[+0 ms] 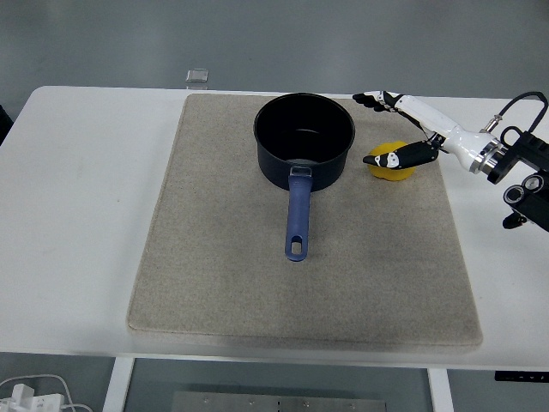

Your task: Put the potato in the blue pot

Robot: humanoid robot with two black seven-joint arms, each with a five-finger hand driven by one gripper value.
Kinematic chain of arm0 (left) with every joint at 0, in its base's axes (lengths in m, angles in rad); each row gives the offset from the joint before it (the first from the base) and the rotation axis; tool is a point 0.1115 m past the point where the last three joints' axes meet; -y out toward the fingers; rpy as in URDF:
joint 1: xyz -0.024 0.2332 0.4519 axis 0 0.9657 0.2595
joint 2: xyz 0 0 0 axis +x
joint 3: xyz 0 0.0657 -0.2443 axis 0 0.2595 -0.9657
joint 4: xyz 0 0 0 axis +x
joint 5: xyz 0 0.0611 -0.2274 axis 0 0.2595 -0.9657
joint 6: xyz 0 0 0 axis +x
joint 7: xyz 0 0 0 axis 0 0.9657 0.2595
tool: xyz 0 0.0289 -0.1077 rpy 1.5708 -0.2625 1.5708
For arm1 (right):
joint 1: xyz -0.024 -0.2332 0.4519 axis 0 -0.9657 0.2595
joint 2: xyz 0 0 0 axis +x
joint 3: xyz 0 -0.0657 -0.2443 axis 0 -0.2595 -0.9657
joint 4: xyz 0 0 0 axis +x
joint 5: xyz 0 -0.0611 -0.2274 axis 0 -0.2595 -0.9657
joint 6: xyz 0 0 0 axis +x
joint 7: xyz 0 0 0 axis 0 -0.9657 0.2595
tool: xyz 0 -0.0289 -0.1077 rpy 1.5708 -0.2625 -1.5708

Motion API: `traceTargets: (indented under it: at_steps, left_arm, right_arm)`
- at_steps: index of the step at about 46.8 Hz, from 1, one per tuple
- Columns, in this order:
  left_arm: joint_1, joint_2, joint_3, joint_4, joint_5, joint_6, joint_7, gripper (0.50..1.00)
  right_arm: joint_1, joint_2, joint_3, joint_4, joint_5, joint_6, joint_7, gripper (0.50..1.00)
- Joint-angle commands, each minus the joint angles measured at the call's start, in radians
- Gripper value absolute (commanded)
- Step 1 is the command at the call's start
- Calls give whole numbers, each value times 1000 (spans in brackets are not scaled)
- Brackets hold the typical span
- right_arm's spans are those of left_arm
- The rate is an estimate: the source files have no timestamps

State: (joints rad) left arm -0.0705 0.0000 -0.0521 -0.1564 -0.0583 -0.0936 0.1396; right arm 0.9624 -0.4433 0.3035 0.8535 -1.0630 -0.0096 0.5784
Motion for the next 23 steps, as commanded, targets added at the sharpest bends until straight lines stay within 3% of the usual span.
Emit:
traceTargets:
  at_steps: [1, 14, 23]
  left_arm:
    - [0, 0, 0, 0, 0, 0, 0, 999]
    - [0, 0, 0, -2, 0, 0, 0, 999]
    - [1, 0, 0, 0, -1, 0, 0, 999]
  right_arm:
    - [6, -2, -33, -7, -15, -20, 3, 926]
    - [9, 15, -81, -57, -81, -89, 1, 924]
    - [15, 46, -118, -163, -107, -107, 3, 924]
